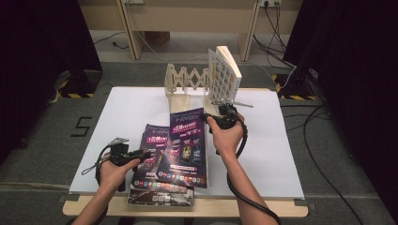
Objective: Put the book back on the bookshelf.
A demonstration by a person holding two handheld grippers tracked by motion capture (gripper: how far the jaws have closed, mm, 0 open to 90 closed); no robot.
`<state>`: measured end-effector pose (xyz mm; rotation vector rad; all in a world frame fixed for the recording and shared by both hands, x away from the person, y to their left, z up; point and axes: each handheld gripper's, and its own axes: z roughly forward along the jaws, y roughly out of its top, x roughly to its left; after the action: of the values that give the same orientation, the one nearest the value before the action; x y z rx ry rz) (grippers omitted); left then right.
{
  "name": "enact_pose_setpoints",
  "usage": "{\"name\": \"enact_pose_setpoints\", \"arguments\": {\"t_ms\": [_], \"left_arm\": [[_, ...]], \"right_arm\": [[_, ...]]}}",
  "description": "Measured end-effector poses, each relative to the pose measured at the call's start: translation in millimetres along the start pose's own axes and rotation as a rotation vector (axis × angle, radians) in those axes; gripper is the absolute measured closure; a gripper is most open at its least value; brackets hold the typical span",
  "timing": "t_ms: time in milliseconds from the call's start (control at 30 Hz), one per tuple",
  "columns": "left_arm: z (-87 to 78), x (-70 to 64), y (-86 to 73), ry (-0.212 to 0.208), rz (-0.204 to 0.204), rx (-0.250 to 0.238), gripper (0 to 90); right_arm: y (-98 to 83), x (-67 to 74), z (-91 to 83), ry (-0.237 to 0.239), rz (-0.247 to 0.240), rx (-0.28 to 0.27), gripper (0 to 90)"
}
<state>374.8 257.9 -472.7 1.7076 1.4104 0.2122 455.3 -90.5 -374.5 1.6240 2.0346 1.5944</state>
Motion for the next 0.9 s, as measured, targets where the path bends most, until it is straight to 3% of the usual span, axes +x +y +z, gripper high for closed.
{"name": "enact_pose_setpoints", "arguments": {"t_ms": [900], "left_arm": [[-0.2,0.8,0.6,0.005,-0.001,0.0,52.9]], "right_arm": [[16.8,1.3,-27.2,-0.036,-0.034,-0.11,83.4]]}}
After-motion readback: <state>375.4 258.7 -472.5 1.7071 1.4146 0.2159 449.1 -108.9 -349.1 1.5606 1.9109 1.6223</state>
